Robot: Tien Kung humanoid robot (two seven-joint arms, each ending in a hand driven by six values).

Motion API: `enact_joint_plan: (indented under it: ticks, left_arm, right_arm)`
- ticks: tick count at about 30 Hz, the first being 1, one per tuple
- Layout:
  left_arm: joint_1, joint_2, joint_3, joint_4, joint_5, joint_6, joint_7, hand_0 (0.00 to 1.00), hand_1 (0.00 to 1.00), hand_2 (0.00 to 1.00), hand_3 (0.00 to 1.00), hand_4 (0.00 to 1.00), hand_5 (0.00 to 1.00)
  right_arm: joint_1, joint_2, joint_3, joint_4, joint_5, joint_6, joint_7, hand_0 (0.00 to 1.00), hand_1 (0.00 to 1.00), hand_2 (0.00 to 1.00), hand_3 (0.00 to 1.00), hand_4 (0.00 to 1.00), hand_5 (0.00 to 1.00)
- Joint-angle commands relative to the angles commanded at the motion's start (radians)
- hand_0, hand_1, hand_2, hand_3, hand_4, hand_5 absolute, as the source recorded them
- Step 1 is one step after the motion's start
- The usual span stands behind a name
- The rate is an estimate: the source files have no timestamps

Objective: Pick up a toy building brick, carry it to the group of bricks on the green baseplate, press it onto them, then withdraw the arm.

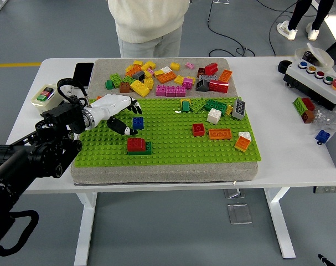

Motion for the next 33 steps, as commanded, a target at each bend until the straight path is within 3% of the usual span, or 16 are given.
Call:
enact_joint_plan:
  ticks: [33]
  left_arm:
    - [-0.008,-0.028,0.036,0.063,-0.052,0.048,0.003,0.719,0.689,0.62,0.577,0.765,0.217]
  right_arm:
    - [0.0,0.0,0.0,0.0,0.007,0.003,0.001,0.76,0.68,0.729,0.666,0.927,0.5]
